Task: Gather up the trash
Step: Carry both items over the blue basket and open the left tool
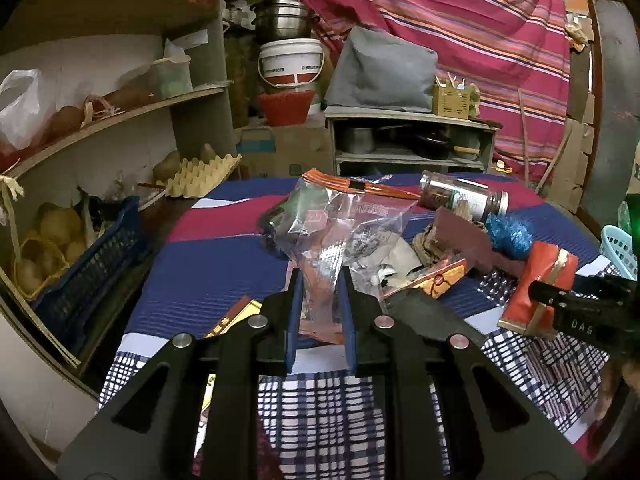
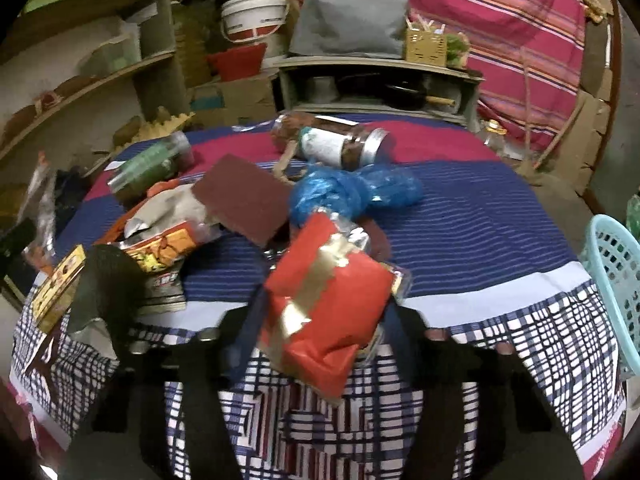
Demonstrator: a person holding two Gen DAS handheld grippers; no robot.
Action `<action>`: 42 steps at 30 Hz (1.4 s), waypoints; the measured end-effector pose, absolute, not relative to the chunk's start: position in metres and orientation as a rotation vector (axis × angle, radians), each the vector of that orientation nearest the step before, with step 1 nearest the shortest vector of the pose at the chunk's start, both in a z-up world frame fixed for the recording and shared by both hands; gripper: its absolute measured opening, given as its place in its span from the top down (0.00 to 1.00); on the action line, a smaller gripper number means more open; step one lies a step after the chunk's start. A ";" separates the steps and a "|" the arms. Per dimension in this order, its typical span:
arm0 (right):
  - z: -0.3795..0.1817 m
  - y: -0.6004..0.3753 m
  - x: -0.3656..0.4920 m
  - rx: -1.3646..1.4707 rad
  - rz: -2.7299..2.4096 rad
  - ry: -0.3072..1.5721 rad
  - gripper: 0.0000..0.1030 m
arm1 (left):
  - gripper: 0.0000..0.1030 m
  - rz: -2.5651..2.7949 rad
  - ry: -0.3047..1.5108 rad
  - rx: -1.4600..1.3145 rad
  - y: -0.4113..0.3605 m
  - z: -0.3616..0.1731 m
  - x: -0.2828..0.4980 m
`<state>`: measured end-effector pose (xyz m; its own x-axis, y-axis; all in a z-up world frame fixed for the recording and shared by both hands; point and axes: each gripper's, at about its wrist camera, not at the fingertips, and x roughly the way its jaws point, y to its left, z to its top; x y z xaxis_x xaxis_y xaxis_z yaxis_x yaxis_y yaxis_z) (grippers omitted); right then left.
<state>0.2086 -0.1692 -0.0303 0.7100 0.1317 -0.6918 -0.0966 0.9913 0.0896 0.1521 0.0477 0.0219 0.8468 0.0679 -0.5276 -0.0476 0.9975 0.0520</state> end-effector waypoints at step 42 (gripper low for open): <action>0.019 -0.517 0.144 0.180 -0.149 0.665 0.70 | 0.84 -0.318 0.516 0.136 -0.264 0.045 0.166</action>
